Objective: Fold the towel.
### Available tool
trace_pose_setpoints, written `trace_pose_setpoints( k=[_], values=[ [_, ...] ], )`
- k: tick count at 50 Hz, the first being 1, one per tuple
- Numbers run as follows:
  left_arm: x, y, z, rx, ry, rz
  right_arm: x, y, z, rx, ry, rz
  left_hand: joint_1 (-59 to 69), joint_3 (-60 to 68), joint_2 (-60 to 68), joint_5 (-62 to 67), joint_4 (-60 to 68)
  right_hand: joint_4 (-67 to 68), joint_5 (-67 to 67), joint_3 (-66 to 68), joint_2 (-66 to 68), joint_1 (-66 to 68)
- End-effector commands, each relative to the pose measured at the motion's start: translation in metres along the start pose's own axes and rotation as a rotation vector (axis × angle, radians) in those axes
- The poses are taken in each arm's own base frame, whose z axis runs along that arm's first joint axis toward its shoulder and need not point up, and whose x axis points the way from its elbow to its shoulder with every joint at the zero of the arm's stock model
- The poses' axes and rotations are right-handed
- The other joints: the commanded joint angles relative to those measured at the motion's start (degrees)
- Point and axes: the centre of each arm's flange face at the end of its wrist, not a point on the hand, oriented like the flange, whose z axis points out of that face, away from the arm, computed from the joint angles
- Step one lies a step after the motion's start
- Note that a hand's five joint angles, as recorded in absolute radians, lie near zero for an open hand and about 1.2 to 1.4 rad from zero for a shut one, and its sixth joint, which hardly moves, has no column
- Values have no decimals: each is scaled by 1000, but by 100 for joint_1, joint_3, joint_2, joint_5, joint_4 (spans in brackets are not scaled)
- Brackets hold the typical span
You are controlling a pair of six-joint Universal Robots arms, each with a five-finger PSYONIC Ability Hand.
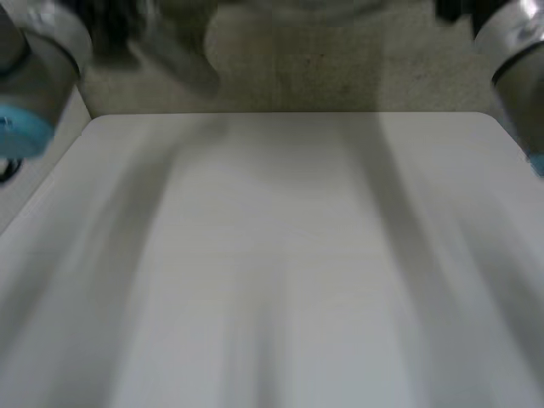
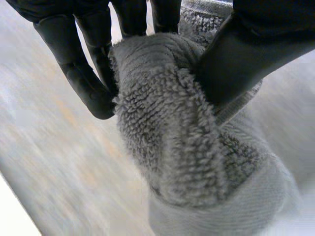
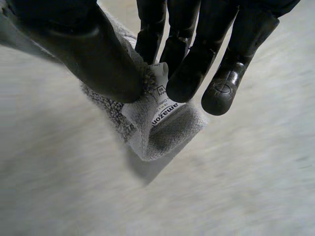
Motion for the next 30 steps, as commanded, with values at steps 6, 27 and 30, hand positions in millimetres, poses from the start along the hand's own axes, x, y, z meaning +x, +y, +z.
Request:
trace_pose_setpoints(
  k=[6, 27, 30],
  values=[
    [56, 164, -71, -367, 259, 107, -98, 111, -82, -390, -350, 21, -161, -844, -429, -1527, -703, 333, 416, 327, 615, 443],
    [50, 159, -127, -404, 297, 265, -115, 123, -131, -502, -458, -34, -161, -844, -429, -1527, -703, 333, 416, 327, 615, 443],
    [50, 152, -130, -387, 295, 249, -114, 121, -135, -508, -459, -33, -161, -844, -429, -1527, -703, 333, 416, 327, 615, 443]
  ],
)
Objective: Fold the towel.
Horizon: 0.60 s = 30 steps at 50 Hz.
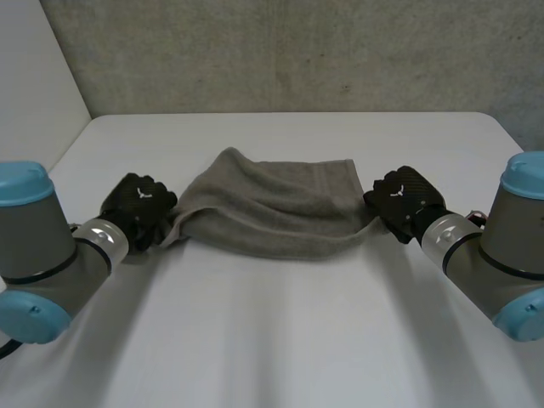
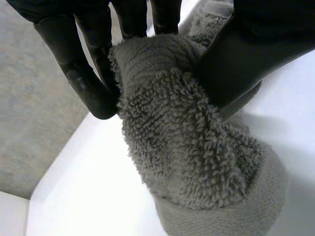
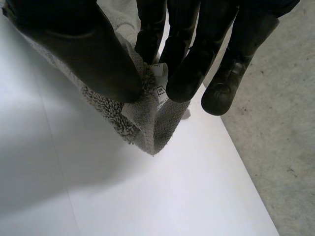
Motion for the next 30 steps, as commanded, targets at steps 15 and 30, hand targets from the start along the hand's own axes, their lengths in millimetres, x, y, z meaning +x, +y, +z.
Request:
trace_pose_setpoints(
  k=[15, 30],
  values=[
    [15, -24, -43, 72, 10, -69, 2, 0, -18, -5, -2, 19, -6685, -7379, -6953, -8051, -7227, 333, 416, 327, 615, 443],
    [41, -40, -68, 77, 3, -216, 0, 2, -19, -10, -10, 22, -6803, -7497, -7071, -8169, -7345, 333, 416, 327, 615, 443]
  ],
)
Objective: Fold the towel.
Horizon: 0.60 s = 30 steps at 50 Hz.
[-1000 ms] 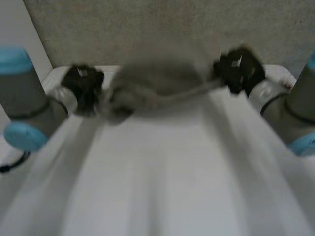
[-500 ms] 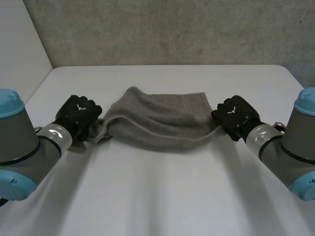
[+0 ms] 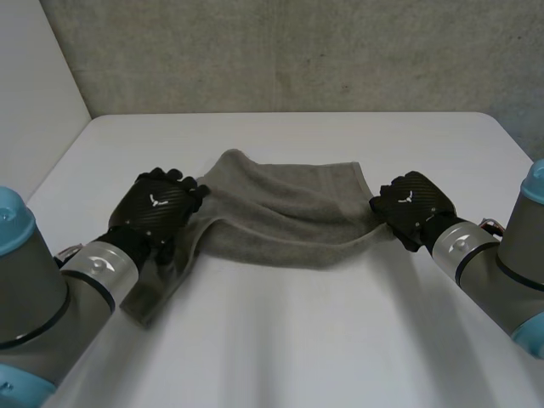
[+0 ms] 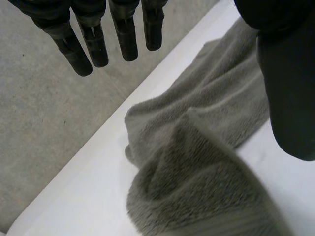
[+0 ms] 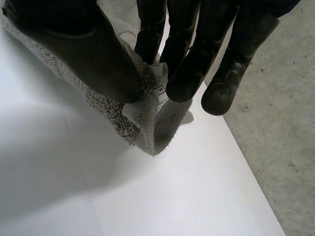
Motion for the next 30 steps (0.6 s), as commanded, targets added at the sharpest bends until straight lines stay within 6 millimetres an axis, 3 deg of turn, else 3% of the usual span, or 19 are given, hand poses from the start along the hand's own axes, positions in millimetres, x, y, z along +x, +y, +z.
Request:
trace_pose_setpoints(
  k=[1, 5, 11, 19, 30],
  values=[
    [17, 7, 0, -70, -52, -79, -2, 1, -1, -5, -5, 2, -460, -330, -391, -1205, -440, 333, 416, 327, 615, 443],
    [32, 17, 11, -102, -115, -62, -3, 3, -1, -8, -8, 2, -444, -313, -375, -1189, -424, 333, 416, 327, 615, 443],
    [40, 35, 30, -129, -229, -50, -5, 3, -2, -9, -11, 2, -410, -279, -341, -1155, -390, 333, 416, 327, 615, 443],
    [61, 39, 47, -97, -221, -40, -7, 5, -2, -11, -15, 2, -477, -347, -408, -1222, -457, 333, 416, 327, 615, 443],
    [58, 47, 65, -83, -326, -7, -8, 5, -3, -12, -19, 1, -276, -146, -207, -1021, -256, 333, 416, 327, 615, 443]
  ],
)
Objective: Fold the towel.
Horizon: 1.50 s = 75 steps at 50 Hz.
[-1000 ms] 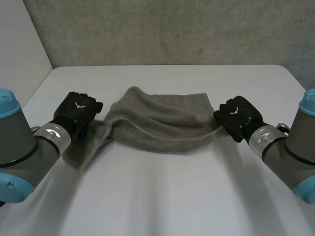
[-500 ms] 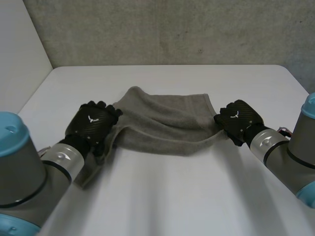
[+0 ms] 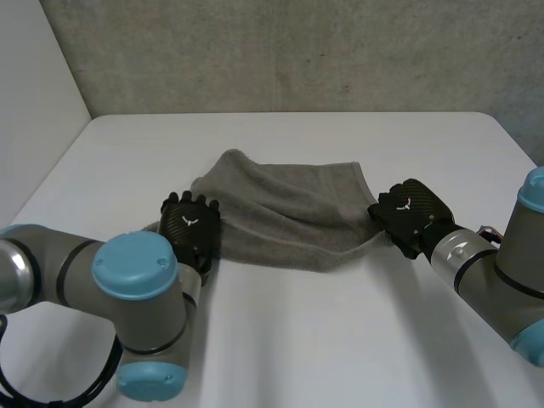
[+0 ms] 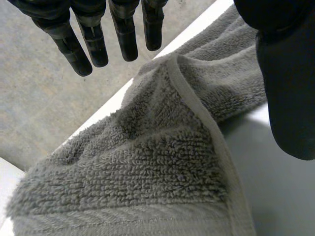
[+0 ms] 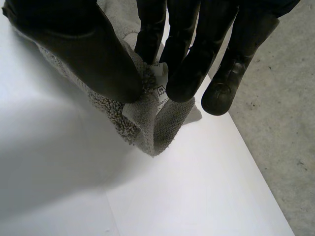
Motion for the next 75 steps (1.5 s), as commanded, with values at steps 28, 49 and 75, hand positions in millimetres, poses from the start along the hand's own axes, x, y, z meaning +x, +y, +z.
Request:
trace_pose_setpoints(
  k=[28, 49, 75],
  values=[
    [-74, -21, 10, 17, -262, 111, 1, 1, 1, 6, -7, 3, 414, 544, 481, -351, 434, 333, 416, 327, 615, 443],
    [-88, 1, -2, -113, -167, 166, 18, 4, 3, -10, 51, 64, 4165, 4295, 4232, 3400, 4185, 333, 416, 327, 615, 443],
    [-181, -201, -67, 396, -253, 99, 163, -162, -99, 193, 263, 49, 6181, 6311, 6249, 5416, 6202, 333, 416, 327, 615, 443]
  ],
)
